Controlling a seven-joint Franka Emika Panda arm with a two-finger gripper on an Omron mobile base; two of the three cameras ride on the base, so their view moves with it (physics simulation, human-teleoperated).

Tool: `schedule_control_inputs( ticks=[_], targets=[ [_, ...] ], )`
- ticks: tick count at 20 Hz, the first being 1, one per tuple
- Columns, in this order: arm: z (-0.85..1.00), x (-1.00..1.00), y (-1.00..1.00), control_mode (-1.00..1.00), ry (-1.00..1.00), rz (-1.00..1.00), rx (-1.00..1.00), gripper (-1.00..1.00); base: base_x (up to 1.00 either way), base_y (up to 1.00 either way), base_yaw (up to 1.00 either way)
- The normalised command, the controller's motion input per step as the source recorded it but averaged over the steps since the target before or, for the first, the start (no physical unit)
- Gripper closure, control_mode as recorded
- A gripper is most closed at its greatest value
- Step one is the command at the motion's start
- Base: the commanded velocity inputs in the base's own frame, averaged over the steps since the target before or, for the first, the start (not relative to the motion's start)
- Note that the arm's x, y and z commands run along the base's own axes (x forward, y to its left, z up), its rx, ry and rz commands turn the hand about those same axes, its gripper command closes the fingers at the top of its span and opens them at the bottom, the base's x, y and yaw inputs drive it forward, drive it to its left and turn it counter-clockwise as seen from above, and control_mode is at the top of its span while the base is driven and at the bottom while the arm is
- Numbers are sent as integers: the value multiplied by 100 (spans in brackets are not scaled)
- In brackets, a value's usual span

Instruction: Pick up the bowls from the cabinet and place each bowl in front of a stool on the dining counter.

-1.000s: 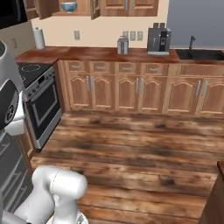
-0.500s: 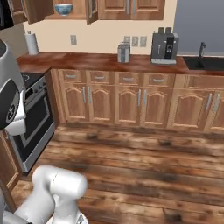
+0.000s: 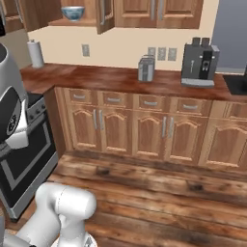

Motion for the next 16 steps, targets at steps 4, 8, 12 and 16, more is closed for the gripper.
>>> schedule_control_inputs(
  ticks=[4,8,12,16],
  targets=[
    [0,0,0,100,0,0,0,-100,100,29,22],
    [0,0,0,100,0,0,0,-100,100,43,16],
    [0,0,0,100,0,0,0,-100,100,64,6],
    [0,0,0,100,0,0,0,-100,100,53,0]
  ],
)
